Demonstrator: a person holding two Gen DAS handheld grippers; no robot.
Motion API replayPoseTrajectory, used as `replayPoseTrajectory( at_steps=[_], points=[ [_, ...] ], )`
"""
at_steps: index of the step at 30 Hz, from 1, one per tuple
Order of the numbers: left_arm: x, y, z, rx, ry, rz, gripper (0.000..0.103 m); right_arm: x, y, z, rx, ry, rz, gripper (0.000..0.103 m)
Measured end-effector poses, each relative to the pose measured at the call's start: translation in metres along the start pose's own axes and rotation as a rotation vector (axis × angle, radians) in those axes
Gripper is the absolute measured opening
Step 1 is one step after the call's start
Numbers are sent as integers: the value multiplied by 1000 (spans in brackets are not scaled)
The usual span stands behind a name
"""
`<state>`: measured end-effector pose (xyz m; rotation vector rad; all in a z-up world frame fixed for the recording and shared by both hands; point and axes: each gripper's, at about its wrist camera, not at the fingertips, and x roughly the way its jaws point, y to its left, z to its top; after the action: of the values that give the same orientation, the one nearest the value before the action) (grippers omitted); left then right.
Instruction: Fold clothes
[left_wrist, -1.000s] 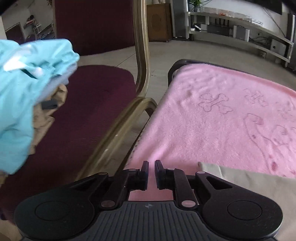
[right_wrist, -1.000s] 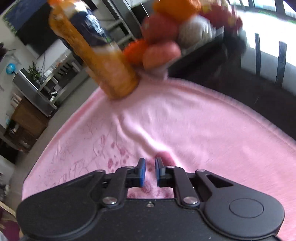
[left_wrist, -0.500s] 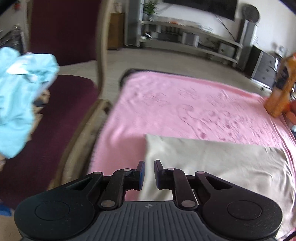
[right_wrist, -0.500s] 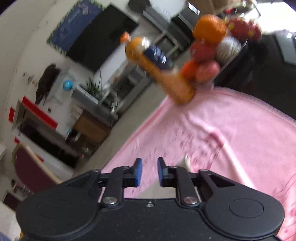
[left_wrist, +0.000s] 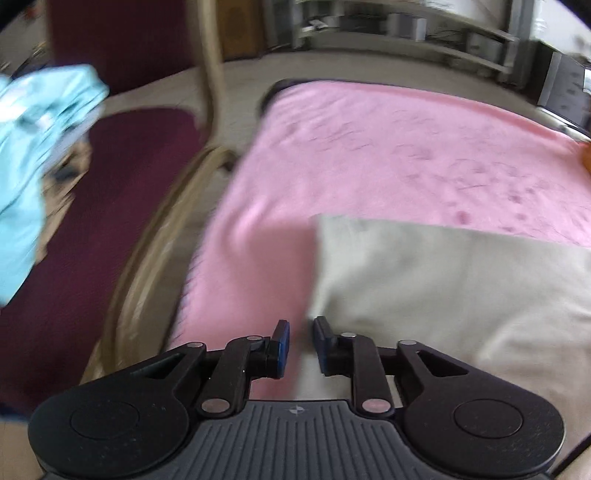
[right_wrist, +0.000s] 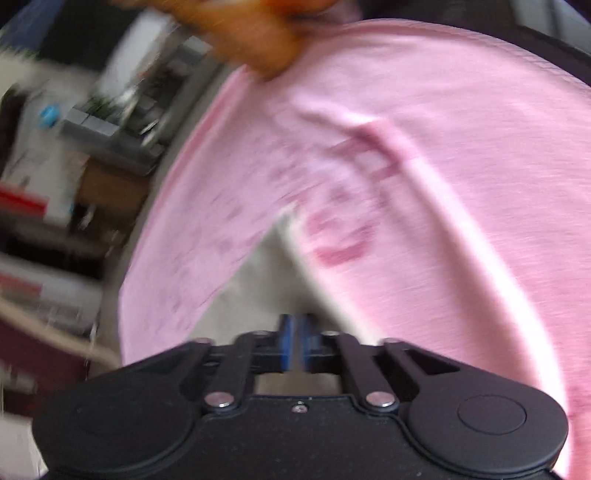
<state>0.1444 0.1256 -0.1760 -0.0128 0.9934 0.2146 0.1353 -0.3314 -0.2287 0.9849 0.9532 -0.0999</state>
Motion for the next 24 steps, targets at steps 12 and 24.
replayPoseTrajectory(
  at_steps=[12,24],
  points=[
    [-49,32,-39,-139,-29,-90,12,-63,-21,-18,50,-102,33,10],
    [-33,11,-50,-65,37,-81,17,-28,4,-38,-118,66,50,13]
  ],
)
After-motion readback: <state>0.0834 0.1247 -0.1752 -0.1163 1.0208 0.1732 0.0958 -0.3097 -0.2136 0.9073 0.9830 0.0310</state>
